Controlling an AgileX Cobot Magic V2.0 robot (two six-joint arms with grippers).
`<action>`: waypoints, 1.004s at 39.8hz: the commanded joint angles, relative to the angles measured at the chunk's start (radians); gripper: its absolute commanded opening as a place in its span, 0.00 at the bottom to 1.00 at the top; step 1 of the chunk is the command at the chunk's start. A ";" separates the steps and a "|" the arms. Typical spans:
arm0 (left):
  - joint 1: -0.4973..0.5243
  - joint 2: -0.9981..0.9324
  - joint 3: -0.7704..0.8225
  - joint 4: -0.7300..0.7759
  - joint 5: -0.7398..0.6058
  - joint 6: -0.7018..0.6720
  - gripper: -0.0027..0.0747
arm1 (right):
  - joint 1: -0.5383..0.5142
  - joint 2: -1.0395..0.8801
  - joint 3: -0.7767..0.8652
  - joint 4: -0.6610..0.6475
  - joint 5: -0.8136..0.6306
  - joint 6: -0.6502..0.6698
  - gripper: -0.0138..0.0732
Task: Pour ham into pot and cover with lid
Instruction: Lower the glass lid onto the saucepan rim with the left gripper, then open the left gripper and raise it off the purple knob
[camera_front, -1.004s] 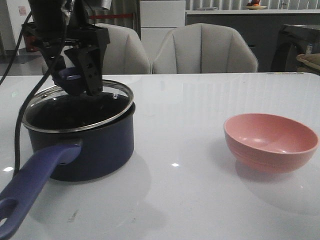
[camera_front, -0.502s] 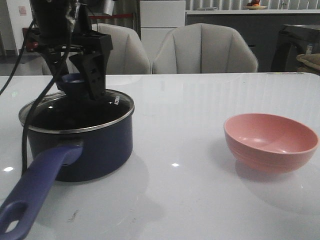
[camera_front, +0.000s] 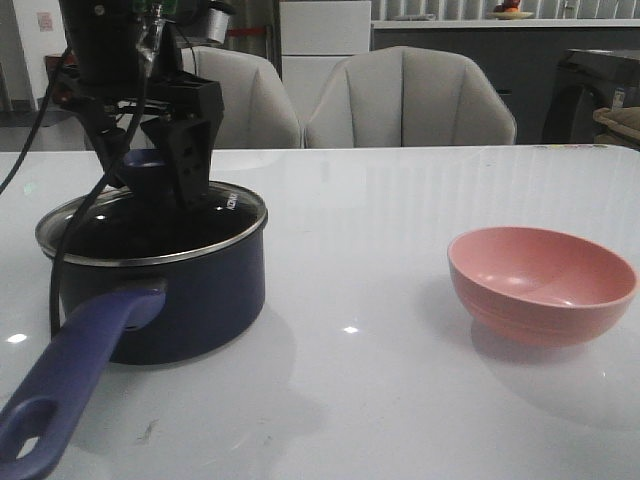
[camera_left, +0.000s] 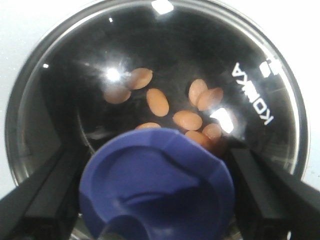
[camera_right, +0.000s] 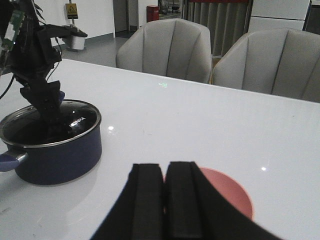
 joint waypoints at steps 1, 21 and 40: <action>0.000 -0.053 -0.034 -0.006 0.061 -0.009 0.83 | 0.001 0.005 -0.026 0.003 -0.059 -0.008 0.31; 0.010 -0.099 -0.126 0.008 0.061 -0.041 0.86 | 0.001 0.005 -0.026 0.003 -0.059 -0.008 0.31; 0.249 -0.409 0.136 -0.006 0.002 -0.067 0.86 | 0.001 0.005 -0.026 0.003 -0.059 -0.008 0.31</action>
